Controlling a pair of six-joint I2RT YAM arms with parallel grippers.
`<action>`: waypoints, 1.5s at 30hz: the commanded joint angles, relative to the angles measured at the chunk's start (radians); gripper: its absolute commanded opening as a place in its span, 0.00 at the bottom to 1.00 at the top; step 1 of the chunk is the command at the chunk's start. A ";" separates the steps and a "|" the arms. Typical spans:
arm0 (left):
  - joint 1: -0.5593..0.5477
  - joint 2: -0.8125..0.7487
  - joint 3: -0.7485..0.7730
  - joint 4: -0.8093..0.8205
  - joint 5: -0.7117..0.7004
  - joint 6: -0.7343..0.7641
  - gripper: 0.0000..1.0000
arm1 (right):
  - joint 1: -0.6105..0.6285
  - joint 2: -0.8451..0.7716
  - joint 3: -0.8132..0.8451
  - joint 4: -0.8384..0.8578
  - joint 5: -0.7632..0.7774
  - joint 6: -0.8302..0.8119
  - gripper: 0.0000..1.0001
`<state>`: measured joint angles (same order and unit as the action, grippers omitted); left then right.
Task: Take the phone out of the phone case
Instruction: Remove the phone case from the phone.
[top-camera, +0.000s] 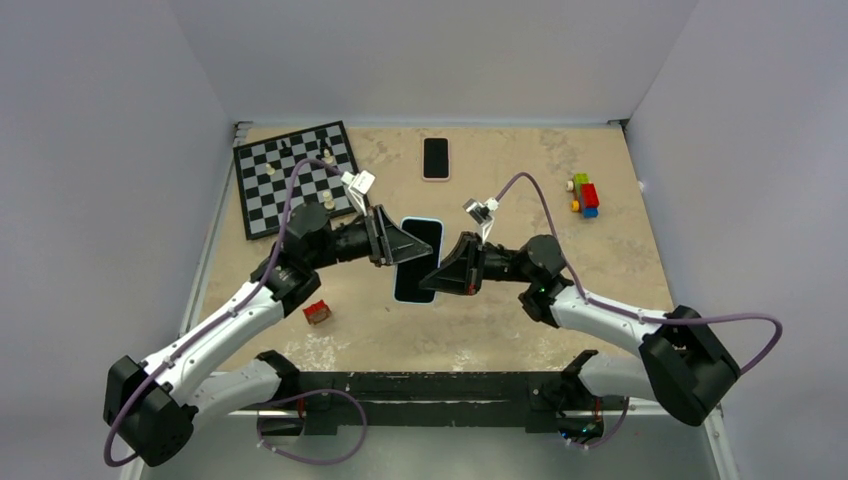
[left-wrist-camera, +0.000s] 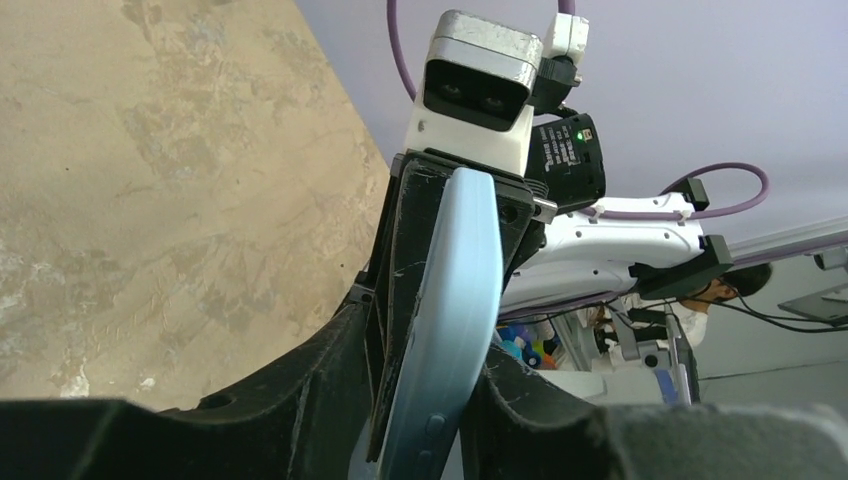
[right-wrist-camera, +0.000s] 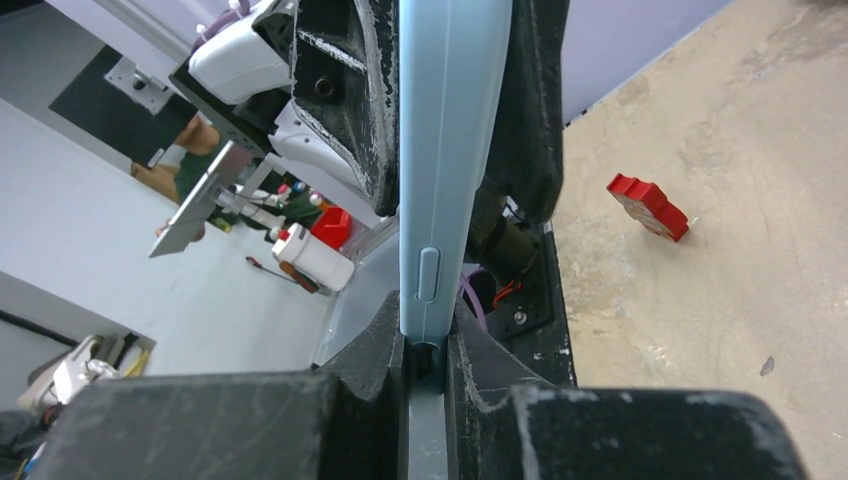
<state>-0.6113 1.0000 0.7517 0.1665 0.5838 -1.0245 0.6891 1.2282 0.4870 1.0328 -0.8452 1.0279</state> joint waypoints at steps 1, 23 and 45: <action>-0.004 0.009 0.065 -0.024 0.055 0.047 0.39 | 0.007 -0.044 0.078 0.012 -0.027 -0.068 0.00; 0.014 -0.004 0.102 0.084 0.062 -0.033 0.00 | 0.017 -0.166 0.006 -0.118 -0.125 -0.175 0.53; 0.027 -0.012 0.071 0.177 0.093 -0.088 0.00 | 0.031 -0.047 0.011 0.141 -0.135 -0.066 0.25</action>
<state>-0.5892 1.0187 0.8127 0.2317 0.6552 -1.0824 0.7132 1.1595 0.4690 1.0592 -0.9810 0.9279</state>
